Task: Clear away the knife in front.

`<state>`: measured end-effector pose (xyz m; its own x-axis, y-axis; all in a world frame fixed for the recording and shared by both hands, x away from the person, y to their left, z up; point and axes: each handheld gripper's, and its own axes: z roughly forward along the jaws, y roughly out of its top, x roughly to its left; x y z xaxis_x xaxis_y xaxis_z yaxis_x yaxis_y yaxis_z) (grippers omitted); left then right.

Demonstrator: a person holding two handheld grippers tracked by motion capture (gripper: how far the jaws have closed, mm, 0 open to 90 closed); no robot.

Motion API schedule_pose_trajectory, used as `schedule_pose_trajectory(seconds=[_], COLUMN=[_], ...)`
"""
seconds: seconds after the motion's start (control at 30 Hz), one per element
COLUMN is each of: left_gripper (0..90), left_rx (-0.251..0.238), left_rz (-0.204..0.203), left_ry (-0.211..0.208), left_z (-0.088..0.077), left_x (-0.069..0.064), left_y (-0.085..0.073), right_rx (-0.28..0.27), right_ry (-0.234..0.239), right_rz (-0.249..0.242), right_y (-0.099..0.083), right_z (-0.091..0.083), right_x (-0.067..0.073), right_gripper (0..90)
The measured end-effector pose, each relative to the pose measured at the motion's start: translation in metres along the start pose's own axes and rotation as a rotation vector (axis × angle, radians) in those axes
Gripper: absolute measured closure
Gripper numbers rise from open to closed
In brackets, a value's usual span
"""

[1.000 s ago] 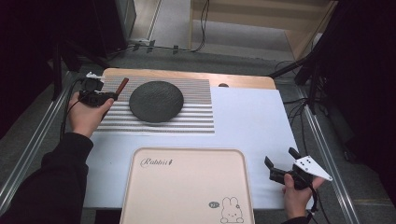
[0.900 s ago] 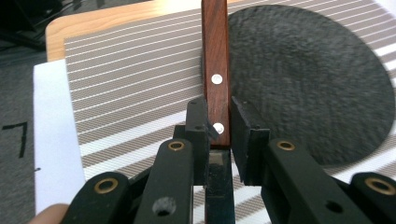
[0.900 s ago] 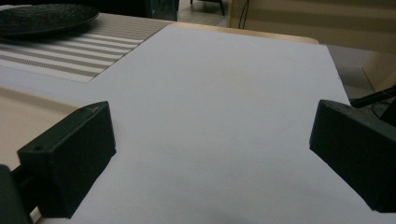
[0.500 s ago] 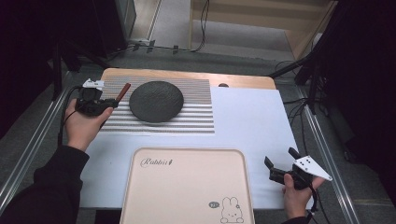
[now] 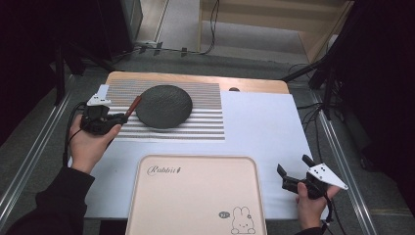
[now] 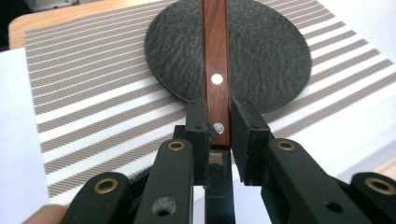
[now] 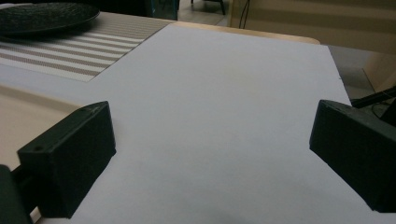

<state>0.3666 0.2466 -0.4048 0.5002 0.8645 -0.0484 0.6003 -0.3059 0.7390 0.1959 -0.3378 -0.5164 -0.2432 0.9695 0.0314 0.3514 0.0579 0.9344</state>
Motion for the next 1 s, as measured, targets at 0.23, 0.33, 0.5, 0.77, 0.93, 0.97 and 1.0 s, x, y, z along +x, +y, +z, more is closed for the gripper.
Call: schedule_pose_trajectory(seconds=[0.23, 0.33, 0.5, 0.77, 0.93, 0.97, 1.0], left_gripper=[77.5, 77.4, 77.4, 77.4, 77.5, 77.5, 77.5], left_rx=[-0.020, -0.023, -0.027, -0.045, -0.049, -0.048, -0.045], left_rz=[0.003, 0.003, 0.010, 0.019, 0.024, 0.030, 0.037], left_ry=[-0.030, -0.041, -0.052, -0.076, -0.093, -0.087, -0.077], left_z=[-0.011, -0.014, -0.022, -0.036, -0.039, -0.040, -0.041], left_x=[-0.010, -0.013, -0.019, -0.034, -0.044, -0.045, -0.047], left_y=[-0.009, -0.013, -0.021, -0.033, -0.043, -0.045, -0.046], right_rx=[-0.001, 0.001, 0.001, 0.002, 0.001, 0.002, 0.002], right_ry=[-0.001, 0.000, 0.000, -0.003, -0.003, -0.004, -0.004], right_rz=[-0.001, -0.001, -0.001, -0.002, -0.001, -0.001, -0.001], right_y=[0.000, 0.000, 0.000, 0.000, 0.000, 0.000, 0.000], right_z=[0.000, 0.000, 0.000, 0.000, 0.000, 0.000, 0.000], right_x=[0.000, 0.000, 0.000, 0.001, 0.001, 0.001, 0.001], right_gripper=[0.0, 0.0, 0.0, 0.0, 0.0, 0.0, 0.0])
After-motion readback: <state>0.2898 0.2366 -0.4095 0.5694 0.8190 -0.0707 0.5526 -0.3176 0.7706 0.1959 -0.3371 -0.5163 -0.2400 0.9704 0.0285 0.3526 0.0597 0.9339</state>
